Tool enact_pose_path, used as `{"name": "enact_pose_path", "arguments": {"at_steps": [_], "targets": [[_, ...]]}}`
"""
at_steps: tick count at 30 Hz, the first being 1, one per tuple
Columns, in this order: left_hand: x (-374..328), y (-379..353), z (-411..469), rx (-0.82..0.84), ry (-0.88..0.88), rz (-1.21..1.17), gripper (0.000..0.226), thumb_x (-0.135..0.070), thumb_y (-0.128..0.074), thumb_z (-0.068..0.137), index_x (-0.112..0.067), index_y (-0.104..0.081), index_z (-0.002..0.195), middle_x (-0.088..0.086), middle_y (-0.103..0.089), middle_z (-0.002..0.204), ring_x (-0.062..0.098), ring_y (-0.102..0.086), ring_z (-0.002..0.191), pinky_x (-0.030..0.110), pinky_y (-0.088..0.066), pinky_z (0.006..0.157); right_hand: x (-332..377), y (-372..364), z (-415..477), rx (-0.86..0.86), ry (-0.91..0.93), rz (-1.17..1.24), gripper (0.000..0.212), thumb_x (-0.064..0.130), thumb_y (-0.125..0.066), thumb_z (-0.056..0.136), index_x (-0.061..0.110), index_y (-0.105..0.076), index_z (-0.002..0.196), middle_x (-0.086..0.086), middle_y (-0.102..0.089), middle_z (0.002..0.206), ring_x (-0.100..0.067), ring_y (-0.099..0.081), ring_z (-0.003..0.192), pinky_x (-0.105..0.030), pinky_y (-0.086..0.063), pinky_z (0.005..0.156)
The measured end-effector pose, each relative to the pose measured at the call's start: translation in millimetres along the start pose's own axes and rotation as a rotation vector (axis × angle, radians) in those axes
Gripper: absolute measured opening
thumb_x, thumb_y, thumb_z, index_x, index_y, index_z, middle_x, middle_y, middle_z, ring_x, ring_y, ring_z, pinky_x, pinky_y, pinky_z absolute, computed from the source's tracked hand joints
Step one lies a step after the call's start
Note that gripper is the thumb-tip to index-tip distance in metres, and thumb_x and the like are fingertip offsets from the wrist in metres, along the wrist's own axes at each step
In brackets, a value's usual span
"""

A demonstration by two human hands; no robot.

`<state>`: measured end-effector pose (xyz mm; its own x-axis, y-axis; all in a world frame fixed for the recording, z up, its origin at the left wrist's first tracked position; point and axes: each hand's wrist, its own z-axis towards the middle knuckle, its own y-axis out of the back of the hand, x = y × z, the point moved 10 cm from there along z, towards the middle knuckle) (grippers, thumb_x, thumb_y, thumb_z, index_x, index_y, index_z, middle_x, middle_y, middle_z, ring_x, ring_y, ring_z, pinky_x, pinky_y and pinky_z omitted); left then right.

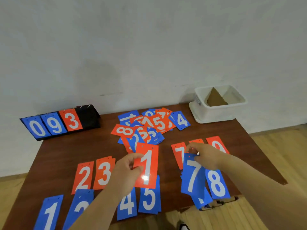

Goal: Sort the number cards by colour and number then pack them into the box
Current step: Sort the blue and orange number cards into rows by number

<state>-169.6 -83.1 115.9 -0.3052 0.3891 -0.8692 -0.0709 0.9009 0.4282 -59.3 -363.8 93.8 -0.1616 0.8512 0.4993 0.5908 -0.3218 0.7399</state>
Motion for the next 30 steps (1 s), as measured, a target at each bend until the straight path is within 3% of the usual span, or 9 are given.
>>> {"name": "enact_pose_path", "arguments": {"at_steps": [4, 6, 8, 12, 18, 20, 24, 26, 30], "targets": [[28, -28, 7, 0.024, 0.084, 0.004, 0.038, -0.015, -0.069, 0.095, -0.039, -0.064, 0.124, -0.015, -0.061, 0.124, 0.006, -0.063, 0.107, 0.018, -0.055, 0.082, -44, -43, 17, 0.156, -0.024, -0.06, 0.044, 0.0, -0.041, 0.095, 0.036, -0.055, 0.116, -0.008, -0.064, 0.103, -0.017, -0.056, 0.063, -0.022, -0.047, 0.049], [40, -41, 9, 0.018, 0.131, -0.005, 0.04, -0.016, -0.071, 0.093, -0.046, -0.065, 0.12, -0.012, -0.063, 0.126, 0.012, -0.064, 0.111, 0.033, -0.058, 0.091, -58, -59, 25, 0.202, -0.01, -0.101, 0.044, 0.002, -0.041, 0.095, 0.04, -0.053, 0.114, -0.008, -0.066, 0.1, -0.02, -0.059, 0.066, -0.028, -0.049, 0.054], [49, -52, 11, -0.003, 0.172, -0.012, 0.041, -0.014, -0.072, 0.091, -0.047, -0.066, 0.114, -0.008, -0.064, 0.126, 0.014, -0.064, 0.112, 0.038, -0.058, 0.092, -67, -72, 33, 0.237, 0.012, -0.156, 0.039, 0.005, -0.042, 0.098, 0.036, -0.052, 0.12, -0.006, -0.067, 0.101, -0.02, -0.064, 0.072, -0.03, -0.052, 0.06], [59, -71, 12, -0.045, 0.255, -0.017, 0.039, -0.012, -0.071, 0.092, -0.044, -0.066, 0.114, -0.01, -0.062, 0.125, 0.013, -0.064, 0.11, 0.035, -0.06, 0.088, -78, -86, 56, 0.231, 0.056, -0.262, 0.047, 0.012, -0.048, 0.097, 0.036, -0.044, 0.137, -0.005, -0.068, 0.107, -0.021, -0.066, 0.087, -0.04, -0.061, 0.078], [63, -90, 7, -0.1, 0.339, -0.063, 0.038, -0.015, -0.071, 0.094, -0.044, -0.063, 0.117, -0.009, -0.058, 0.129, 0.01, -0.064, 0.105, 0.018, -0.057, 0.067, -78, -80, 69, 0.222, 0.065, -0.372, 0.044, 0.028, -0.059, 0.096, 0.031, -0.049, 0.139, 0.0, -0.063, 0.124, -0.021, -0.063, 0.108, -0.034, -0.057, 0.089], [63, -93, 5, -0.119, 0.35, -0.072, 0.037, -0.017, -0.071, 0.095, -0.044, -0.062, 0.117, -0.009, -0.058, 0.13, 0.009, -0.064, 0.103, 0.017, -0.056, 0.067, -67, -65, 66, 0.139, 0.091, -0.253, 0.036, 0.032, -0.064, 0.095, 0.03, -0.056, 0.13, 0.004, -0.062, 0.126, -0.016, -0.061, 0.11, -0.032, -0.056, 0.09], [56, -91, 2, -0.149, 0.36, -0.078, 0.036, -0.018, -0.069, 0.096, -0.044, -0.06, 0.119, -0.011, -0.056, 0.127, 0.009, -0.063, 0.105, 0.02, -0.057, 0.07, -16, -41, 57, 0.149, 0.106, 0.403, 0.016, 0.031, -0.069, 0.094, 0.035, -0.065, 0.109, 0.015, -0.066, 0.112, -0.006, -0.068, 0.091, -0.018, -0.053, 0.071], [51, -83, 0, -0.175, 0.347, -0.086, 0.035, -0.018, -0.068, 0.096, -0.043, -0.06, 0.119, -0.015, -0.056, 0.121, 0.008, -0.062, 0.104, 0.02, -0.057, 0.071, 16, -48, 55, 0.258, 0.118, 0.556, 0.021, 0.029, -0.07, 0.093, 0.036, -0.066, 0.113, 0.014, -0.068, 0.111, -0.007, -0.071, 0.094, -0.022, -0.056, 0.079], [51, -57, -6, -0.204, 0.326, -0.118, 0.032, -0.02, -0.068, 0.097, -0.042, -0.059, 0.119, -0.025, -0.053, 0.115, 0.003, -0.06, 0.101, 0.018, -0.055, 0.071, 60, -71, 60, 0.345, 0.105, 0.586, 0.024, 0.022, -0.072, 0.092, 0.034, -0.069, 0.112, 0.006, -0.072, 0.11, -0.011, -0.072, 0.097, -0.034, -0.059, 0.091]]}}
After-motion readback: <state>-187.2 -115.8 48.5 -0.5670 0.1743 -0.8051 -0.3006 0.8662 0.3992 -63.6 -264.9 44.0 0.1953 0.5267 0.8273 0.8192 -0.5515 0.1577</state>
